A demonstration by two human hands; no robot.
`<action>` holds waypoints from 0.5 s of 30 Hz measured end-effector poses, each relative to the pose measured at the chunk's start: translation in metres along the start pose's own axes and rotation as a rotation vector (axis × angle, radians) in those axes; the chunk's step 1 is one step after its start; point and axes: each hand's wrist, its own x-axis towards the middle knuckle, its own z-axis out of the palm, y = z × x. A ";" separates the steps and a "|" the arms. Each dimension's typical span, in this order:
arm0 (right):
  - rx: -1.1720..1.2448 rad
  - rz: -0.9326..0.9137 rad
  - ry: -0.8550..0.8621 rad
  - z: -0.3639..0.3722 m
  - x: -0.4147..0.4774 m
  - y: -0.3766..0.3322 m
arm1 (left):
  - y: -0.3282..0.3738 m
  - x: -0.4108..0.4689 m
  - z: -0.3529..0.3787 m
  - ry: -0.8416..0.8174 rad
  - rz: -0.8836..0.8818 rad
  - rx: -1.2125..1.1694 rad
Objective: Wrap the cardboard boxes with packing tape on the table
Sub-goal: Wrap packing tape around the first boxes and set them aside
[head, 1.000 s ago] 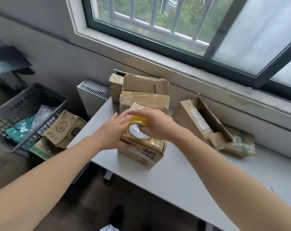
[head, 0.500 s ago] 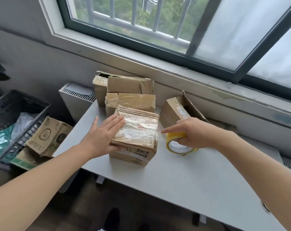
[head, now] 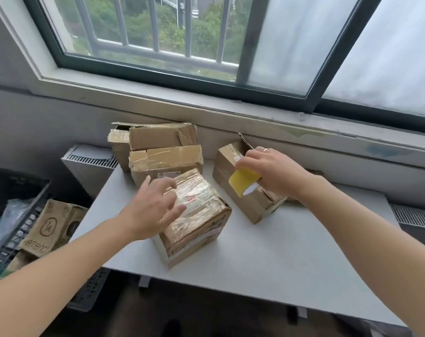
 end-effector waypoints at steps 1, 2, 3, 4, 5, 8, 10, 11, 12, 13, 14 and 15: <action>0.000 0.009 0.004 -0.002 0.002 0.000 | -0.002 0.019 -0.003 0.030 0.075 -0.025; 0.004 0.022 0.011 -0.004 0.004 0.001 | -0.003 0.041 -0.006 0.033 0.147 -0.067; 0.009 0.035 0.014 -0.006 0.005 0.002 | -0.002 0.064 -0.010 -0.045 0.180 -0.117; 0.012 0.044 0.013 -0.008 0.007 0.003 | 0.001 0.086 -0.013 -0.195 0.180 -0.165; 0.011 0.049 0.006 -0.010 0.009 0.002 | 0.006 0.105 -0.014 -0.379 0.147 -0.180; -0.009 0.041 0.017 -0.014 0.010 0.003 | 0.029 0.138 -0.002 -0.668 0.139 -0.061; -0.017 0.059 0.065 -0.015 0.006 0.004 | 0.037 0.142 0.009 -0.680 0.171 -0.067; -0.024 0.087 0.096 -0.014 0.005 0.004 | 0.040 0.142 0.012 -0.684 0.174 -0.091; -0.036 0.125 0.128 -0.013 0.004 0.005 | 0.041 0.140 0.014 -0.690 0.171 -0.131; -0.045 0.165 0.154 -0.012 0.005 0.005 | 0.042 0.137 0.017 -0.689 0.167 -0.166; -0.052 0.202 0.170 -0.011 0.006 0.006 | 0.043 0.133 0.018 -0.672 0.162 -0.191; -0.058 0.231 0.172 -0.009 0.008 0.008 | 0.043 0.128 0.019 -0.655 0.142 -0.212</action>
